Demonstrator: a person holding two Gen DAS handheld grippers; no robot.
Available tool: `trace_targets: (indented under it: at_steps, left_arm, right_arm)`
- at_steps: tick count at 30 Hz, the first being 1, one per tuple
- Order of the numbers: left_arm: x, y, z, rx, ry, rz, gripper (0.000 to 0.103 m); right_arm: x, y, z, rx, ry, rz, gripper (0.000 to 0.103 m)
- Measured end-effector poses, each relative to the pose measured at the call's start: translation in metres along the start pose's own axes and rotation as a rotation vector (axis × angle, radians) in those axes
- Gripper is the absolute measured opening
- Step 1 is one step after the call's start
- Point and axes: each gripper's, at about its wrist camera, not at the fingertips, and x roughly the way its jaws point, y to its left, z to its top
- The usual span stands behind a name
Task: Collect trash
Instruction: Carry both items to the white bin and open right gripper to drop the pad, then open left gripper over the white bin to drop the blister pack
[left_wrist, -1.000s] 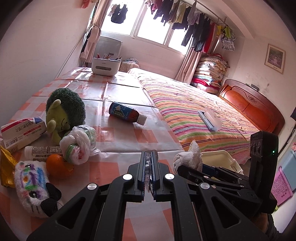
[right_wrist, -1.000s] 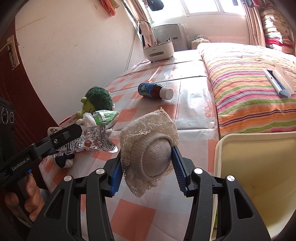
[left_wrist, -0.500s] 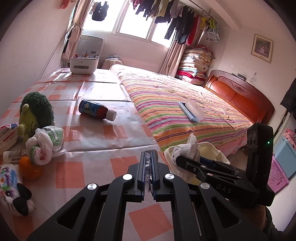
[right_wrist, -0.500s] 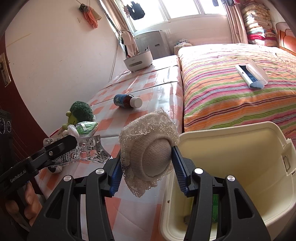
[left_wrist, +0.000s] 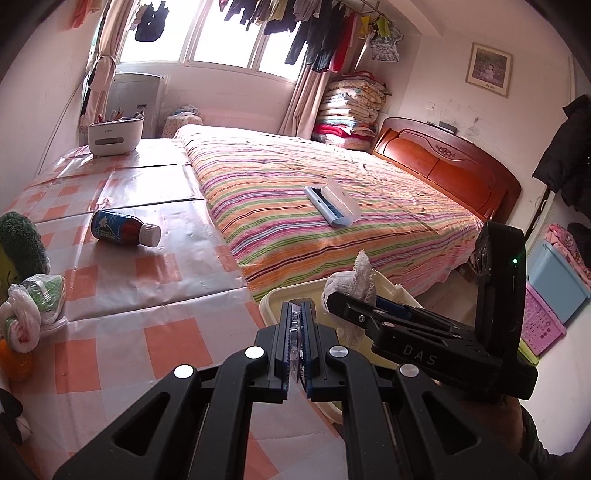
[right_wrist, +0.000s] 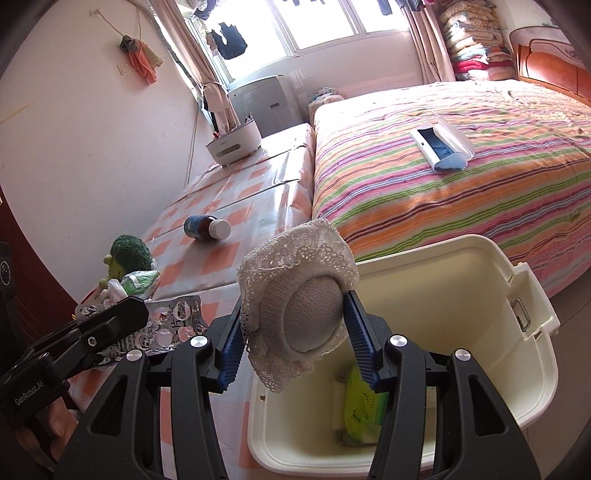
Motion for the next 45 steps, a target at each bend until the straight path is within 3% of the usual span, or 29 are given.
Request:
trace_targets:
  at_steps: [13,16,18,28,41,44,45]
  left_arm:
    - [0.019,-0.018,0.005,0.021,0.031,-0.061,0.005]
    - [0.022,-0.02,0.006,0.02,0.038,-0.071,0.005]
    - [0.024,-0.022,0.006,0.018,0.044,-0.08,0.005]
    - [0.036,-0.034,0.01,0.018,0.076,-0.117,0.005]
    - [0.053,-0.056,0.016,0.039,0.103,-0.136,0.006]
    - [0.056,-0.058,0.014,0.038,0.121,-0.121,0.016]
    - [0.056,-0.058,0.014,0.038,0.122,-0.114,0.037]
  right_arm:
    - [-0.012,-0.039,0.003,0.102,-0.031,-0.123,0.053]
    - [-0.015,-0.044,0.003,0.125,-0.043,-0.127,0.064]
    - [-0.019,-0.047,0.004,0.139,-0.066,-0.139,0.08]
    - [-0.051,-0.072,0.008,0.27,-0.214,-0.132,0.082]
    - [-0.07,-0.083,0.006,0.332,-0.297,-0.132,0.084]
    - [-0.069,-0.083,0.007,0.334,-0.294,-0.129,0.084]
    - [-0.069,-0.083,0.007,0.335,-0.295,-0.128,0.084]
